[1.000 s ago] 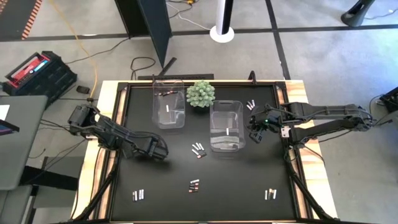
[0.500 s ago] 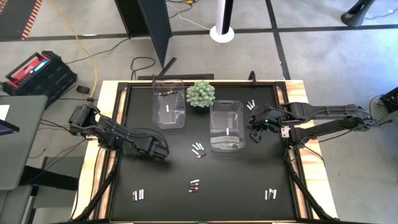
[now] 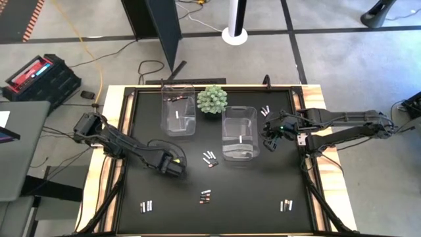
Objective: Sort batteries
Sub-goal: Put the white-blue battery into the right transparent bin
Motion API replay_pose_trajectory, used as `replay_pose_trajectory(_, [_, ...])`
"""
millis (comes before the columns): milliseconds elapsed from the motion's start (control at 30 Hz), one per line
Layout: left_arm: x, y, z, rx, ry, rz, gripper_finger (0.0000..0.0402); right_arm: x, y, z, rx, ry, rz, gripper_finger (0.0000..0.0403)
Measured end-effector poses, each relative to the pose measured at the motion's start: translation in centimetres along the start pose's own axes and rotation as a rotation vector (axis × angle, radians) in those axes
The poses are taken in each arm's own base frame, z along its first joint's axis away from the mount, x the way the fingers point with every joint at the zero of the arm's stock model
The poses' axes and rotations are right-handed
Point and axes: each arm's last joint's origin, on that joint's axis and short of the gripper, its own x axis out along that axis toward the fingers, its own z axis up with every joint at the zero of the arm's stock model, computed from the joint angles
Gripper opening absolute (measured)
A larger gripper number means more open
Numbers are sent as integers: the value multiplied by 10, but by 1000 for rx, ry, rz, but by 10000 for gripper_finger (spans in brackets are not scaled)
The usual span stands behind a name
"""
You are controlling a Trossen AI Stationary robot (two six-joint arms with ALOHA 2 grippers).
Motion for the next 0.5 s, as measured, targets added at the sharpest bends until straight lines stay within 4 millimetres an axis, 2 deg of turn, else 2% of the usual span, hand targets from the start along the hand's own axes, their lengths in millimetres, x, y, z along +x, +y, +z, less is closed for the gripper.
replay_pose_trajectory(133, [-14,-11,-4,43,-36,-85,24,0,0,0,0,-1,1,147])
replay_pose_trajectory(300, [-37,-30,1,142,-95,-182,24,0,1,2,4,-19,9,147])
replay_pose_trajectory(400, [-52,-43,11,199,-136,-231,24,0,1,3,6,-27,13,147])
replay_pose_trajectory(500, [-66,-58,31,268,-169,-271,25,0,1,3,10,-27,13,147])
